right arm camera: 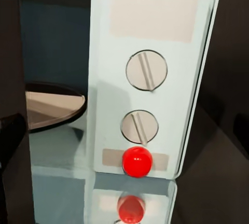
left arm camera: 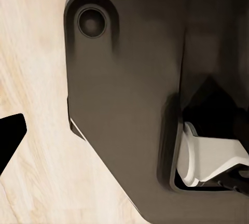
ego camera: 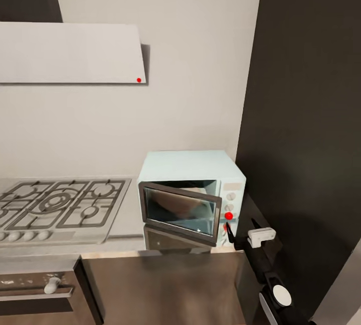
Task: In the kitchen, take the popcorn bag from the countertop, put it into the microwave, and heat it until the popcorn is cooked so the cooked popcorn ends up inside the bag.
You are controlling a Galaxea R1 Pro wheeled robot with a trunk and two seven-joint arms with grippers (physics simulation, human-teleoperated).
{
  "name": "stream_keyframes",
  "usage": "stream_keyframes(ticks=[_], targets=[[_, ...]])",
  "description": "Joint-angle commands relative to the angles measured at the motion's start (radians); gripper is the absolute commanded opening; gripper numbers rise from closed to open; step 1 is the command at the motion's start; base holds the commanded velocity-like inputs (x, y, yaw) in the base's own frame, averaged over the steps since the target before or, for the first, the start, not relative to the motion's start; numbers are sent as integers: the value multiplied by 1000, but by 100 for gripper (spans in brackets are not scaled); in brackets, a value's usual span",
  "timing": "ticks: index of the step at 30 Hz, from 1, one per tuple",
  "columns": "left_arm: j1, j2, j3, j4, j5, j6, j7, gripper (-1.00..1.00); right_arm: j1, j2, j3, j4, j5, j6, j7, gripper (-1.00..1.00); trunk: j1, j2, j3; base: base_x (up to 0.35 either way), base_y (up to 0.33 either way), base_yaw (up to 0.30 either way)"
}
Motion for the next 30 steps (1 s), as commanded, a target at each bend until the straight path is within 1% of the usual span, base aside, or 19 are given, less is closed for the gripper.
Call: stream_keyframes(ticks=[1, 8, 19, 23, 30], targets=[[-1, -1, 1, 0, 1, 0, 3, 100, -1, -1, 1, 0, 0, -2, 2, 100, 1, -1, -2, 209, -105, 0], [-1, 0, 1, 0, 1, 0, 4, 100, -1, -1, 1, 1, 0, -2, 0, 100, 1, -1, -2, 153, -111, 0], [-1, 0, 1, 0, 1, -1, 3, 100, -1, -1, 0, 0, 0, 4, -2, 100, 1, -1, -2, 12, -8, 0], [-1, 0, 1, 0, 1, 0, 3, 100, -1, -1, -1, 0, 0, 5, -4, 100, 1, -1, -2, 263, 0, 4], [-1, 0, 1, 0, 1, 0, 3, 100, -1, -1, -1, 1, 0, 5, -5, 100, 1, -1, -2, 56, 0, 146]])
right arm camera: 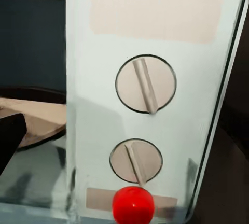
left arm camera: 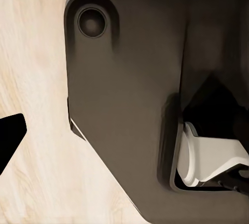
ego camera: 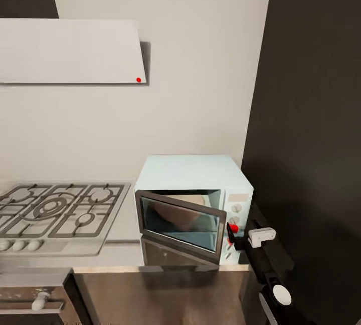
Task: In the kitchen, take the popcorn bag from the countertop, put it into the microwave, and heat it until the popcorn is cooked so the cooked popcorn ends up inside the bag.
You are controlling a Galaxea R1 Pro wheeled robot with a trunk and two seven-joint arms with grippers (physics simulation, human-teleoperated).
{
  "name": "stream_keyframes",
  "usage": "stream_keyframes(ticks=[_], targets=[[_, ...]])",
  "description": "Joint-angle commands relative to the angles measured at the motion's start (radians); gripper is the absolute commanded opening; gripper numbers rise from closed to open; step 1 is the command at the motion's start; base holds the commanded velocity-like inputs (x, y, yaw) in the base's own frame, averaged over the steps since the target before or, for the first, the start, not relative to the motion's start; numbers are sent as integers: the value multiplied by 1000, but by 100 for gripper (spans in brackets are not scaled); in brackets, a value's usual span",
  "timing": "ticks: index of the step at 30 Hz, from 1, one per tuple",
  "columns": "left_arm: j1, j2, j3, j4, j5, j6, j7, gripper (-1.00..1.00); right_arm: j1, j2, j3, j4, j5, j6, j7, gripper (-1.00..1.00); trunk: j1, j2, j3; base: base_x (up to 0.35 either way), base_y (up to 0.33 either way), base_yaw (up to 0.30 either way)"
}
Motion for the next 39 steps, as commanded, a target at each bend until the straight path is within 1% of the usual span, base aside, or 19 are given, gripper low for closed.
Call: stream_keyframes(ticks=[1, 6, 15, 19, 21, 23, 27, 33, 37, 39], targets=[[-1, 0, 1, 0, 1, 0, 3, 100, -1, -1, 1, 0, 0, -3, 1, 100, 0, -2, -2, 3, 0, 187], [-1, 0, 1, 0, 1, 0, 3, 100, -1, -1, 1, 0, 0, -3, 1, 100, 0, -2, -2, 1, 0, 149], [-1, 0, 1, 0, 1, 0, 3, 100, -1, -1, 3, 0, 2, -6, 8, 100, 0, -2, -2, 0, 0, 9], [-1, 0, 1, 0, 1, 0, 4, 100, -1, -3, 3, 1, 5, -6, 93, 100, 0, -2, -2, 0, 0, 0], [-1, 0, 1, 0, 1, 0, 3, 100, -1, -5, 3, 1, 5, -6, 119, 100, 0, -2, -2, 0, 0, 0], [-1, 0, 1, 0, 1, 0, 3, 100, -1, -8, 2, 1, 5, -6, 128, 100, 0, -2, -2, 0, 0, 0], [-1, 0, 1, 0, 1, 0, 4, 100, -1, -12, -2, 1, 5, -7, 132, 100, 0, -2, -2, 0, 0, 0], [-1, 0, 1, 0, 1, 1, 4, 100, -1, -13, -4, 0, 5, -8, 131, 100, 0, -2, -2, 0, 0, 0], [-1, 0, 1, 0, 1, 1, 4, 100, -1, -13, -28, 0, 5, -9, 132, 100, 0, -2, -2, 0, 0, 0], [-1, 0, 1, 0, 1, 2, 3, 100, -1, -13, -32, -1, 6, -8, 132, 100, 0, -2, -2, 0, 0, 0]])
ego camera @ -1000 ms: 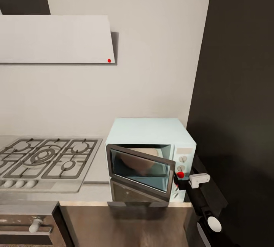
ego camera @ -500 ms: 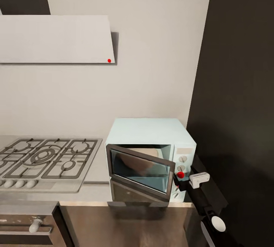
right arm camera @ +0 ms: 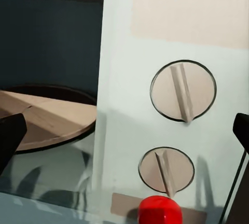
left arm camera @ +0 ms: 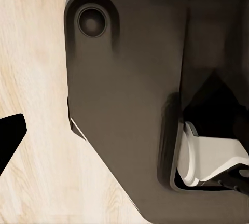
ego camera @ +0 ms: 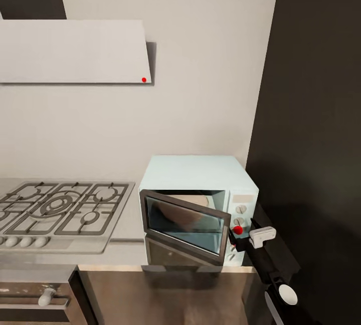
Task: In the kitchen, take the popcorn bag from the countertop, put it into the microwave, and heat it until the popcorn is cooked so the cooked popcorn ends up inside the bag.
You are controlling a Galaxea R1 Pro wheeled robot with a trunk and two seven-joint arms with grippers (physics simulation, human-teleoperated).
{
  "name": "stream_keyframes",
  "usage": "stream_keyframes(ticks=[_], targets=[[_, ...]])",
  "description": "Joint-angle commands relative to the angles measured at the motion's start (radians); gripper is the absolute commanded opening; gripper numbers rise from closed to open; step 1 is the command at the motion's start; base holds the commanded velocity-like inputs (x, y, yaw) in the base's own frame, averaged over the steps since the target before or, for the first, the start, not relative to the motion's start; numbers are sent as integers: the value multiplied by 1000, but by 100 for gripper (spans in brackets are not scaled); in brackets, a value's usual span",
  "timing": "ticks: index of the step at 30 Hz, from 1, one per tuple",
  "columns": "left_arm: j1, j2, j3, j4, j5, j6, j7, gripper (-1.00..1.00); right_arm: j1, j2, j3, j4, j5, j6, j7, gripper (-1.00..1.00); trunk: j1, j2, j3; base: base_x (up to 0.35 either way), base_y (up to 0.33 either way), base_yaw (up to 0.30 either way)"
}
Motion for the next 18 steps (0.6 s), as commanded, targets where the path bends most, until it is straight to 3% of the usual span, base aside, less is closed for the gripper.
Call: stream_keyframes(ticks=[1, 5, 8, 18], targets=[[-1, 0, 1, 0, 1, 0, 3, 100, -1, -1, 10, 0, 8, -3, 8, 100, 0, -2, -2, 0, 0, 0], [-1, 0, 1, 0, 1, 0, 3, 100, -1, -40, 11, 0, 10, -3, 15, 100, 0, -2, -2, 0, 0, 0], [-1, 0, 1, 0, 1, 0, 3, 100, -1, -64, 11, 1, 10, -3, 85, 100, 0, -2, -2, 0, 0, 0], [-1, 0, 1, 0, 1, 0, 4, 100, -1, -71, 11, 1, 25, -3, 158, 100, 0, -2, -2, 0, 0, 0]])
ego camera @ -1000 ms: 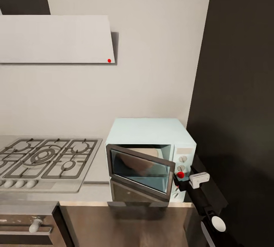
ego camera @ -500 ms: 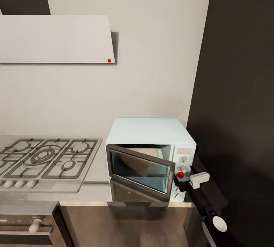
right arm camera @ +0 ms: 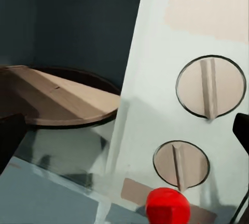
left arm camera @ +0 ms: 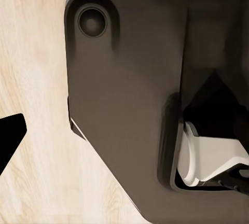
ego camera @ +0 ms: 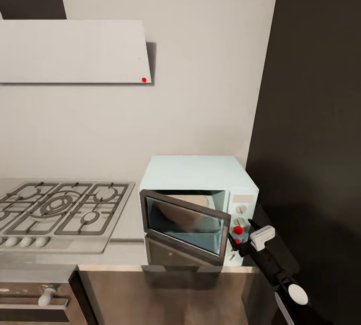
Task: In the kitchen, take the popcorn bag from the countertop, put it into the microwave, and heat it until the popcorn is cooked so the cooked popcorn ends up inside the bag.
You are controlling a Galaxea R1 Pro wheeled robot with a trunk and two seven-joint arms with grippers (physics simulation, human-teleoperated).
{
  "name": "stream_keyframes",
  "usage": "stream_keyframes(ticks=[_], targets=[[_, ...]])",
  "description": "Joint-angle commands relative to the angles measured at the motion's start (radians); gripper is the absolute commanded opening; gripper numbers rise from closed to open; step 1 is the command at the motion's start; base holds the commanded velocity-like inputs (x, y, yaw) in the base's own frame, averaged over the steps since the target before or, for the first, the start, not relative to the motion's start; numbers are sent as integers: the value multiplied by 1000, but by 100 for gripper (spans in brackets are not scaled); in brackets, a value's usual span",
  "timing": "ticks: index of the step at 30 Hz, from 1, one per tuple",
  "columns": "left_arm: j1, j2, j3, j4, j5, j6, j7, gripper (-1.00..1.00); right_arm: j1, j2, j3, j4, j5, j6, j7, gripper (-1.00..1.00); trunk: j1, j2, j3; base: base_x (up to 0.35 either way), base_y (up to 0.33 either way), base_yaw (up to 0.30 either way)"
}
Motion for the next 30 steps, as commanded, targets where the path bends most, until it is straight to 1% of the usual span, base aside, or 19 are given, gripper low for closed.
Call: stream_keyframes(ticks=[1, 2, 4, 7, 9, 12, 18, 21, 24, 30], targets=[[-1, 0, 1, 0, 1, 0, 3, 100, 0, 0, 3, 1, 34, -5, 40, 100, 0, -1, -2, 0, 0, 0], [-1, 0, 1, 0, 1, 0, 3, 100, 0, 0, 2, 1, 44, -5, 69, 100, 0, -1, -2, 0, 0, 0], [-1, 0, 1, 0, 1, 0, 2, 100, 0, -1, 2, 1, 53, -5, 112, 100, 0, -1, -2, 0, 0, 0], [-1, 0, 1, 0, 1, 0, 3, 100, 0, -2, 2, 1, 57, -6, 164, 100, 0, -1, -2, 0, 0, 0], [-1, 0, 1, 0, 1, 0, 3, 100, 0, -3, 2, 1, 57, -6, 218, 100, 0, -1, -2, 0, 0, 0], [-1, 0, 1, 0, 1, 0, 3, 100, 0, -3, 2, 1, 57, -6, 252, 100, 0, -1, -2, 0, 0, 0], [-1, 0, 1, 0, 1, 0, 2, 100, 5, -3, 1, 14, 57, 10, 270, 100, 0, -1, -2, 0, 0, 0], [-1, 0, 1, 0, 1, 0, 3, 100, 6, -3, 0, 19, 57, 67, 271, 100, 0, -1, -2, 0, 0, 49], [-1, 0, 1, 0, 1, 0, 2, 100, 5, -3, 1, 19, 57, 88, 271, 100, 0, -1, -2, 0, 0, 197], [-1, 0, 1, 0, 1, 0, 3, 100, 6, -3, 0, 19, 55, 91, 269, 100, 0, -1, -2, 0, 0, 247]])
